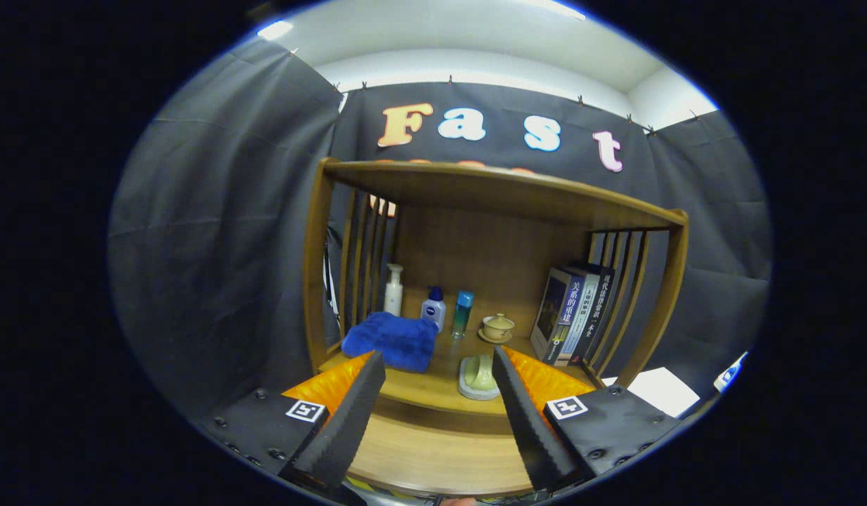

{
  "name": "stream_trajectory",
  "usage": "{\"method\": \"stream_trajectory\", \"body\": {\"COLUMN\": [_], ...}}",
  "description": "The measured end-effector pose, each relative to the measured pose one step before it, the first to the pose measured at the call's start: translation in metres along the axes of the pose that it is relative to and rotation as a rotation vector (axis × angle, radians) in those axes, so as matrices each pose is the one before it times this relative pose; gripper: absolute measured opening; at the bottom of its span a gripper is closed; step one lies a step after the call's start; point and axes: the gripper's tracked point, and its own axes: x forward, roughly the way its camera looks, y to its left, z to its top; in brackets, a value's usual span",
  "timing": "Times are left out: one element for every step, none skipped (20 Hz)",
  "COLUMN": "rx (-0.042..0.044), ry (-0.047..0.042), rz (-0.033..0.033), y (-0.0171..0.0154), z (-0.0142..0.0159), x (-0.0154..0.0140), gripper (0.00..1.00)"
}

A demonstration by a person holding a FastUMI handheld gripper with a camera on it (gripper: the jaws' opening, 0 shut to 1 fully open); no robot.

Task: Pull open the drawer, take out the items inside it, and place them on the countertop above the cabinet.

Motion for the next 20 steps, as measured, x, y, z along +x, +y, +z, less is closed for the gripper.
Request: {"method": "stream_trajectory", "body": {"rx": [-0.00316,-0.0035,-0.00144,0.00012,-0.00162,0.00401,0.01052,0.02125,0.03025,0.02247,0.01734,0.00966,0.00768,0.00524,0.00712,0.01054,0.01562,0.0169,0.01048,-0.00427], "ry": [-0.01653,-0.01656,-0.01784,-0.01431,-0.01463,-0.00973,-0.00966,0.00447,0.01661,0.02363,0.00148,0.00169,0.00582,0.00877,0.0106,0.00877,0.00421,0.00055,0.00232,0.00687], "rz": [-0.00054,0.00065,0.0005,-0.00752,-0.0102,-0.01203,-0.00406,0.01214,0.01476,0.00946,-0.00106,-0.01465,-0.0147,-0.01485,-0.01321,-0.01699,-0.01698,-0.01627,-0.01946,-0.01599], "y": [0.00384,0.00305,0.00364,0.00065,0.00146,-0.00005,0.00397,0.00589,0.00708,0.00296,0.00028,-0.00491,-0.00488,-0.00582,-0.00627,-0.00593,-0.00637,-0.00481,-0.00537,-0.00609], "z": [-0.00023,-0.00038,-0.00034,-0.00279,-0.00658,-0.00647,-0.00796,-0.01216,-0.01798,-0.01501,-0.01327,-0.00866,-0.01156,-0.01044,-0.01114,-0.01122,-0.00947,-0.00828,-0.00958,-0.01022], "x": [-0.0096,-0.01006,-0.00919,-0.00949,-0.01065,-0.00826,-0.00823,-0.00794,-0.00707,-0.00498,-0.00543,-0.00227,-0.00172,-0.00056,0.0001,-0.00231,0.00042,0.0012,-0.00078,0.00339], "gripper": [0.99,0.99,0.99,0.99,0.99,0.99,0.99,0.99,0.99,0.99,0.99,0.99,0.99,0.99,0.99,0.99,0.99,0.99,0.99,0.99]}}
